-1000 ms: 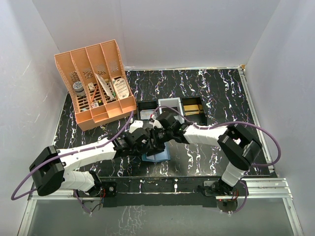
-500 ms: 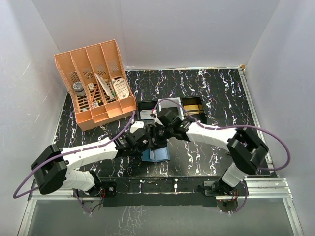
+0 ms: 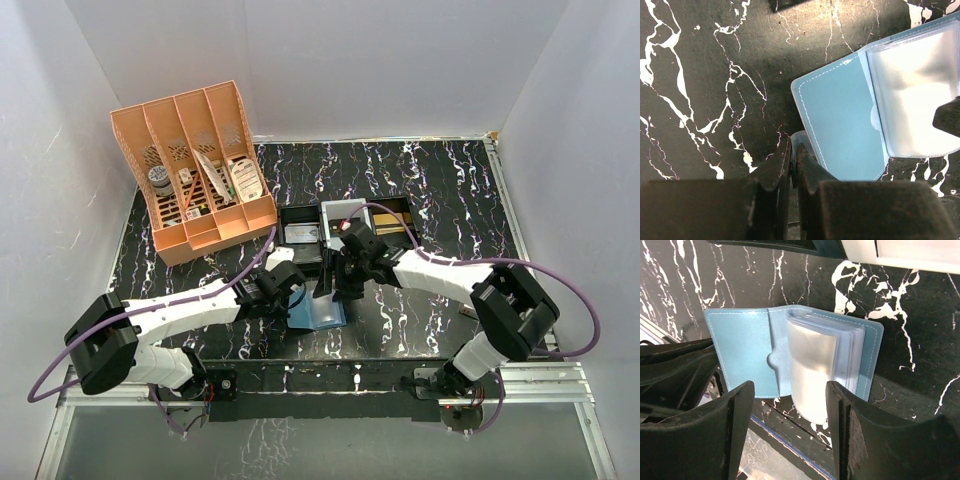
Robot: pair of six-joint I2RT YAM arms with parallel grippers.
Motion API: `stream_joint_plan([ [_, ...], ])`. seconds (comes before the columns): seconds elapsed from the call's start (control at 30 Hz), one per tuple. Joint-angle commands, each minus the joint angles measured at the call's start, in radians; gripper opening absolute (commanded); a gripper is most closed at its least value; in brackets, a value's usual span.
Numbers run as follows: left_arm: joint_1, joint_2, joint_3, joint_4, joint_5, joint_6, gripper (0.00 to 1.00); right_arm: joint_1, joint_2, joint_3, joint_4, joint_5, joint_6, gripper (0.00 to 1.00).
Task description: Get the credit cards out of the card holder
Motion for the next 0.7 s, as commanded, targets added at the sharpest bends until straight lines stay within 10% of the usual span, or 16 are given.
stream_joint_plan([
  [0.0,-0.001,0.0,0.015,-0.006,0.008,0.014,0.0,0.006,0.016,-0.005,0.035,-0.006,0.024,0.56],
  [0.67,-0.001,0.014,0.015,0.004,0.019,0.018,0.0,0.008,0.04,-0.03,0.023,0.007,0.023,0.56],
])
